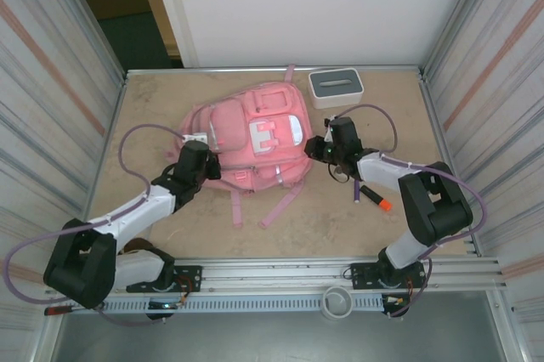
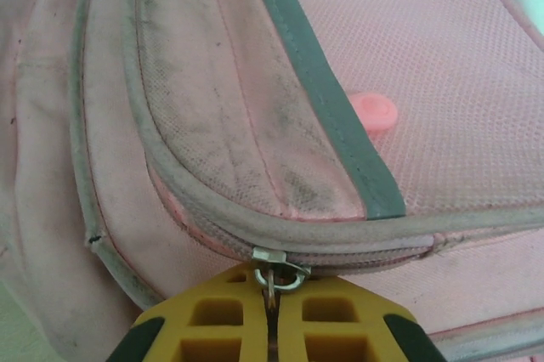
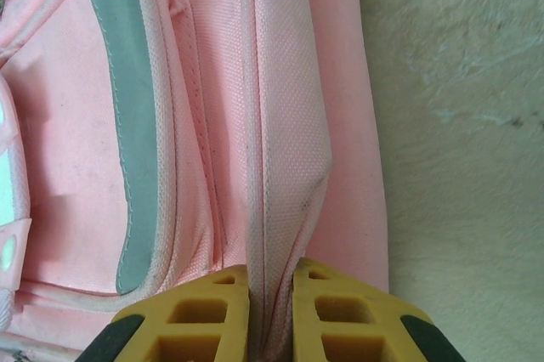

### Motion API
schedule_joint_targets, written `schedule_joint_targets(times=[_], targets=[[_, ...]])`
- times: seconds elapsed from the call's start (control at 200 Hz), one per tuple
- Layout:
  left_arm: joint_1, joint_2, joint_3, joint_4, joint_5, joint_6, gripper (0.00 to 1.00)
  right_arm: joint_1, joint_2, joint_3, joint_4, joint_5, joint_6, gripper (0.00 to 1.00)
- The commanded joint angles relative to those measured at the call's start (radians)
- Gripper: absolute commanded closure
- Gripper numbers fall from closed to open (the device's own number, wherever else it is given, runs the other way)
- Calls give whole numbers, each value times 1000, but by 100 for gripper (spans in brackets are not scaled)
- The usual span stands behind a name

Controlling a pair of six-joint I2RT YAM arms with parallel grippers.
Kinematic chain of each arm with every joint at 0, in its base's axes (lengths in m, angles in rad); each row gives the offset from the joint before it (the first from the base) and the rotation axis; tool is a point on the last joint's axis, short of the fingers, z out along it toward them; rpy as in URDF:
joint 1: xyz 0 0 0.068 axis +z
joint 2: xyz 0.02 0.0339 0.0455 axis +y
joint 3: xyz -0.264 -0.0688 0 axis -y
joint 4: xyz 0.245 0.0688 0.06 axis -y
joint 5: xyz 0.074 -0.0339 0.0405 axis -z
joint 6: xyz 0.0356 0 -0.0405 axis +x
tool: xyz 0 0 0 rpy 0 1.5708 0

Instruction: Pack books, pencil case, and school supplies into a backpack

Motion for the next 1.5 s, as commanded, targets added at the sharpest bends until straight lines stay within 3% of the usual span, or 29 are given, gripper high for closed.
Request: schedule_joint_targets(times=[0.0,0.17,0.306,0.386,0.481,0.631,0.792,0.957,1.102,1.192,1.388,1.493], targets=[[15,-47,14,-56,6,19,100,-23,39,95,-75,18,-87,99],[-14,-57,-2,-83,22,17,100,-21,112,182,-82,-26,-95,96],[-99,-38,6,-87,20,-1,100,-21,204,296,-115,-52,-105,92],[-169,-18,23,-69,17,-13,100,-22,259,386,-155,-70,-111,85],[-232,4,60,-57,19,-21,100,-21,257,441,-211,-61,-125,69],[-283,16,96,-38,21,-25,100,-10,130,356,-236,0,-131,46],[-296,42,123,-24,26,-15,100,50,-9,189,-265,92,-122,32],[-307,66,143,-22,31,-8,100,135,-73,29,-203,133,-31,25],[-312,63,135,-21,17,-3,100,187,-26,-40,-70,153,64,25],[-310,53,118,-22,8,-7,100,194,20,-45,29,116,100,31],[-309,36,84,-42,-39,2,100,184,86,-2,49,120,63,70],[-300,5,60,-57,-72,7,100,152,88,-11,37,117,37,84]])
